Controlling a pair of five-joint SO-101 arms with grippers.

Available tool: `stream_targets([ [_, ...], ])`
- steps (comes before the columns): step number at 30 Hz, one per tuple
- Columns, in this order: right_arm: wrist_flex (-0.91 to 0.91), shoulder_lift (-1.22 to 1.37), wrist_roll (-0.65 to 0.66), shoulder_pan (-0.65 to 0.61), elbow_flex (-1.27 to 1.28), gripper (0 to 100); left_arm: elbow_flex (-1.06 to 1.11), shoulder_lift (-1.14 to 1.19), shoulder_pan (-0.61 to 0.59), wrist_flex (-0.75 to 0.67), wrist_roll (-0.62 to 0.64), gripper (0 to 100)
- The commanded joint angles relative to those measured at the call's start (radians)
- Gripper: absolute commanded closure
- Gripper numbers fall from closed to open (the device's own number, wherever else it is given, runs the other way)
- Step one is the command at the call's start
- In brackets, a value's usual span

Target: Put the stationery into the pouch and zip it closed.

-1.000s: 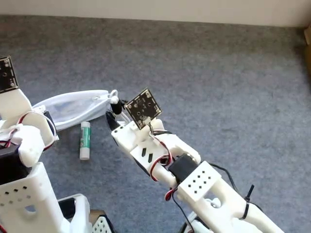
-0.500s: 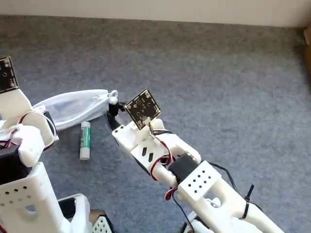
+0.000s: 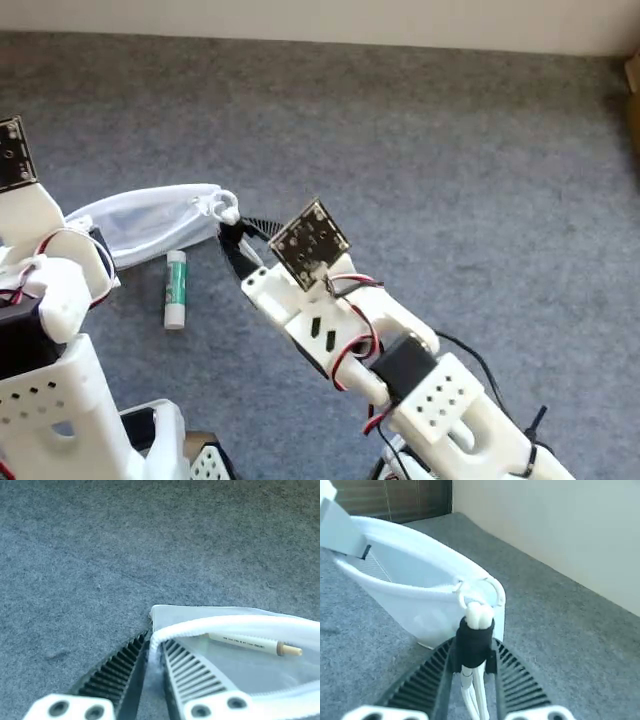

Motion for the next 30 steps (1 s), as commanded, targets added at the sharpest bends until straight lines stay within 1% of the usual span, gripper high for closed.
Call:
stream_targets([
  [1,0.102,-0.11,0.017,-0.007,-0.021,99.3,-0.016,-0.002,0.07,-0.057,-0.089,97],
  [6,0.246,-0.208,0.018,-0.071,0.021,99.3,-0.013,-0.001,0.137,-0.058,-0.157,80],
  [8,0.309,-0.249,0.018,-0.104,0.031,99.3,-0.016,-0.001,0.153,-0.068,-0.17,76],
  [12,0.433,-0.323,0.012,-0.159,0.036,99.3,-0.007,0.002,0.217,-0.127,-0.21,76],
  [16,0.526,-0.387,0.012,-0.194,0.036,99.3,-0.013,0.002,0.321,-0.144,-0.247,76],
  [20,0.579,-0.432,0.012,-0.194,0.038,99.3,-0.013,0.002,0.45,-0.169,-0.276,76],
  [23,0.608,-0.463,0.012,-0.193,0.038,99.3,-0.005,0.002,0.519,-0.167,-0.305,74],
  [30,0.621,-0.498,0.012,-0.193,0.038,99.3,-0.016,0.002,0.581,-0.169,-0.31,71],
])
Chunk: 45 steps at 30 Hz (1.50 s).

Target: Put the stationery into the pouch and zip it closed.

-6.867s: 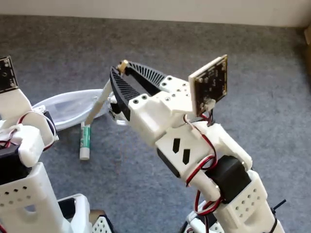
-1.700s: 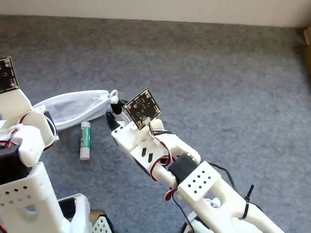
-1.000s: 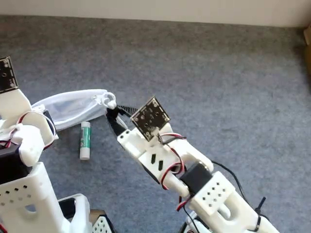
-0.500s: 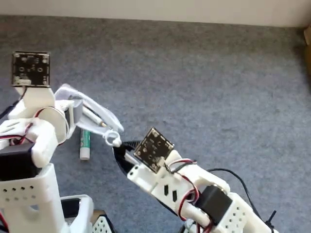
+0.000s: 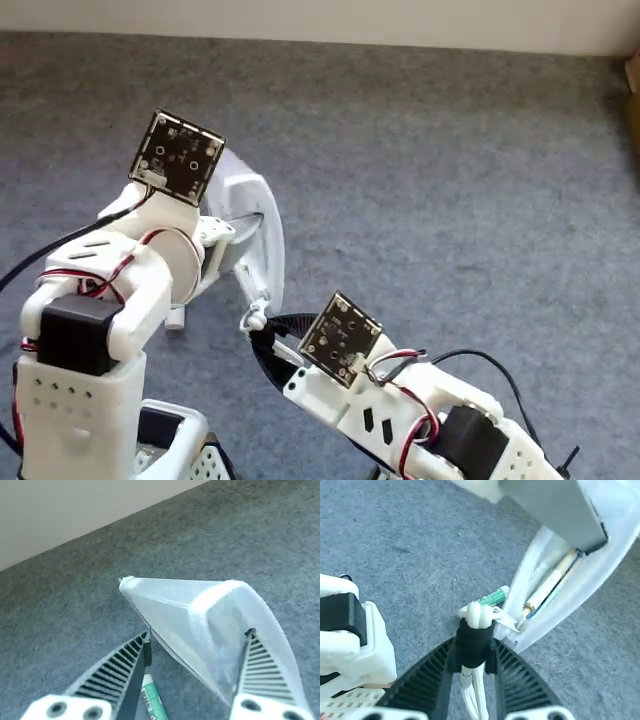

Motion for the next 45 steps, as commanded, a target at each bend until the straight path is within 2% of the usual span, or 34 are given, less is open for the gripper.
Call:
stream_targets([
  [1,0.002,-0.021,0.006,-0.008,-0.01,99.3,-0.013,0.001,0.058,-0.029,-0.009,71],
  [12,0.002,-0.024,0.006,0.028,-0.01,99.3,-0.042,-0.008,0.09,-0.012,-0.009,72],
  [21,-0.001,-0.024,0.006,0.062,-0.01,99.3,-0.171,-0.008,0.088,0.117,-0.012,72],
  [33,-0.041,-0.024,0.005,0.073,-0.015,99.3,-0.292,-0.028,0.087,0.359,-0.152,72],
  [37,-0.101,-0.024,0.005,0.148,-0.012,99.3,-0.236,-0.153,0.087,0.368,-0.21,72],
  [41,-0.111,-0.024,0.005,0.162,-0.018,99.3,-0.099,-0.288,0.084,0.361,-0.269,72],
  [45,-0.111,-0.024,0.005,0.165,-0.019,99.3,0.045,-0.344,-0.013,0.305,-0.293,71],
])
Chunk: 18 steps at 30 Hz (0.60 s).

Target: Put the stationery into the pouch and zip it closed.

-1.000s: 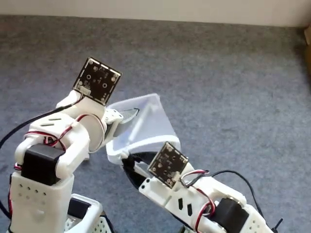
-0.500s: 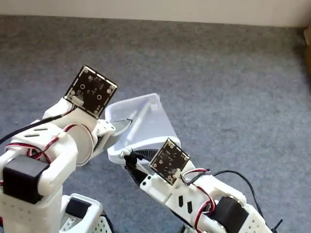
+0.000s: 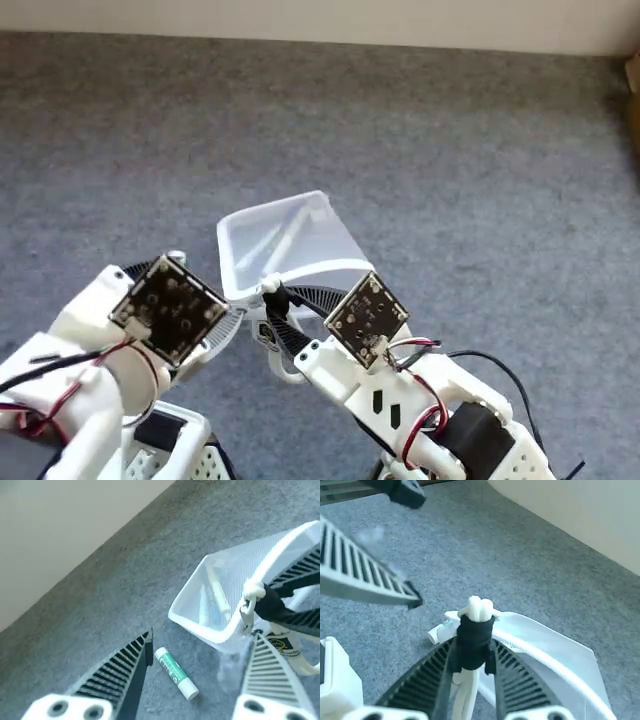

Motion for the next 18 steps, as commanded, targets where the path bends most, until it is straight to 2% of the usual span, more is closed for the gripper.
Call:
stream_targets([
  [1,-0.035,-0.018,0.003,0.024,-0.019,99.3,0.145,-0.045,-0.111,-0.086,-0.026,71],
  [8,-0.035,-0.018,0.003,0.025,-0.021,99.3,0.323,-0.077,-0.134,-0.181,-0.068,71],
  [18,-0.035,-0.018,0.003,0.027,-0.021,99.3,0.335,-0.14,-0.076,-0.169,-0.091,71],
])
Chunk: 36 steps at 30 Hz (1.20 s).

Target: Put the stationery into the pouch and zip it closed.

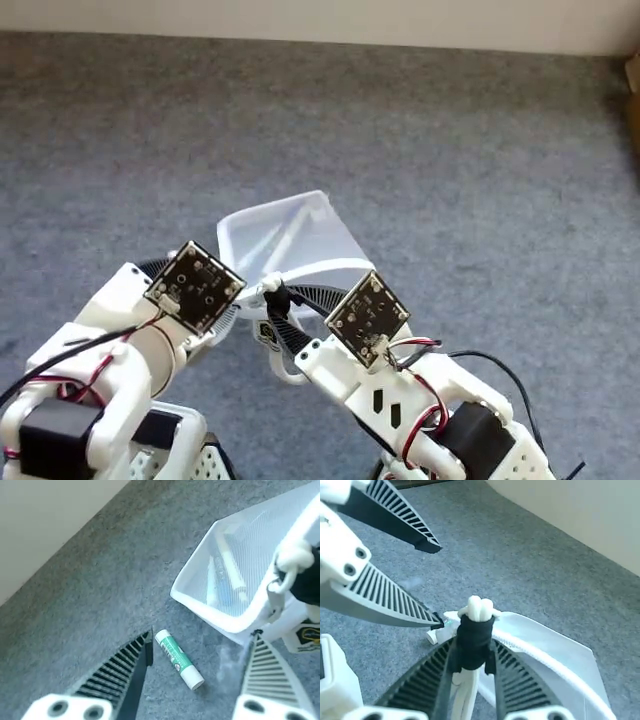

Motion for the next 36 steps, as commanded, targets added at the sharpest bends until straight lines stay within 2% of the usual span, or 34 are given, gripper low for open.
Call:
stream_targets([
  [1,-0.035,-0.018,0.003,0.022,-0.021,99.3,-0.004,-0.018,0.025,-0.003,-0.032,71],
  [9,-0.035,-0.018,0.003,0.022,-0.021,99.3,0.082,-0.021,0.027,0.002,-0.069,71],
  [17,-0.03,-0.018,0.003,0.024,-0.021,99.3,0.059,-0.025,0.041,-0.002,-0.068,71],
  [22,-0.035,-0.018,0.003,0.068,-0.019,99.3,-0.005,-0.025,0.07,0.068,-0.064,71],
  [31,-0.03,-0.018,0.003,0.091,-0.016,99.3,0.019,-0.024,0.076,0.066,-0.063,71],
  [36,-0.028,-0.018,-0.048,0.091,-0.019,99.3,0.124,-0.024,0.077,-0.08,0.003,71],
])
